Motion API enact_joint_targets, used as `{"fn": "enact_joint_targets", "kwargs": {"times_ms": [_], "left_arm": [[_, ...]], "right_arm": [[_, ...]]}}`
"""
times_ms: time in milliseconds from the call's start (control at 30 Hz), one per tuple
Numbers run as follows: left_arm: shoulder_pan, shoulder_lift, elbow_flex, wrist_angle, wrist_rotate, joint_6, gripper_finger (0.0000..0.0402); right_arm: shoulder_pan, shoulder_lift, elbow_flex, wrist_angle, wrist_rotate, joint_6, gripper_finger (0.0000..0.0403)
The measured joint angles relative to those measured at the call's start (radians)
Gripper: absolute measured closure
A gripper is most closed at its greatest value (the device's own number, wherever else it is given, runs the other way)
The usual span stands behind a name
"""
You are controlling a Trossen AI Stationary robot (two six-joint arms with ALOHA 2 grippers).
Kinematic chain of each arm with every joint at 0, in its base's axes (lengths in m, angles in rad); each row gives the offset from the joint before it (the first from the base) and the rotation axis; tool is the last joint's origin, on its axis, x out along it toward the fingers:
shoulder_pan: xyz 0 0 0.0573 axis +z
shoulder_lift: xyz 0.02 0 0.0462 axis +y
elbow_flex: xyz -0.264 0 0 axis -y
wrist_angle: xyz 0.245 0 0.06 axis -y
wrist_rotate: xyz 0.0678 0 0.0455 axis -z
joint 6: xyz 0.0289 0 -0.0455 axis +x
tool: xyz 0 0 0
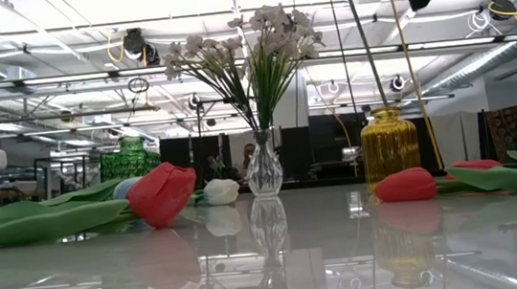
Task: Sort flowers into vase by color
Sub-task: Put the top right white flower into the yellow vase, then put the top white flower into the yellow vase
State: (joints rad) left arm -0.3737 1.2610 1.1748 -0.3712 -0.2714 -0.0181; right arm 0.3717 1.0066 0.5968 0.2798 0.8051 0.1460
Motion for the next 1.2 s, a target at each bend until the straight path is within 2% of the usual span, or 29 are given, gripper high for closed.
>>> {"fn": "enact_joint_targets", "kwargs": {"times_ms": [200,533,733,900,1000,1200], "left_arm": [[0.0,0.0,0.0,-0.076,-0.005,0.0,0.0125],[0.0,0.0,0.0,-0.179,-0.118,-0.001,0.0125],[0.0,-0.029,0.0,-0.254,-0.276,-0.043,0.0125],[0.0,-0.075,-0.001,-0.445,-0.335,-0.135,0.0125],[-0.003,-0.111,-0.04,-0.527,-0.37,-0.171,0.0125],[0.037,-0.215,-0.192,-0.528,-0.39,-0.159,0.0131]], "right_arm": [[0.0,0.027,0.0,-0.002,0.0,0.0,0.0395],[0.0,0.054,0.0,-0.063,0.001,0.047,0.0362],[0.0,0.043,0.0,-0.072,0.001,0.053,0.0328],[0.01,0.011,0.0,-0.074,0.001,0.053,0.0306],[0.026,-0.021,0.0,-0.074,0.001,0.052,0.0297],[0.072,-0.083,0.0,-0.075,0.001,0.052,0.0291]]}}
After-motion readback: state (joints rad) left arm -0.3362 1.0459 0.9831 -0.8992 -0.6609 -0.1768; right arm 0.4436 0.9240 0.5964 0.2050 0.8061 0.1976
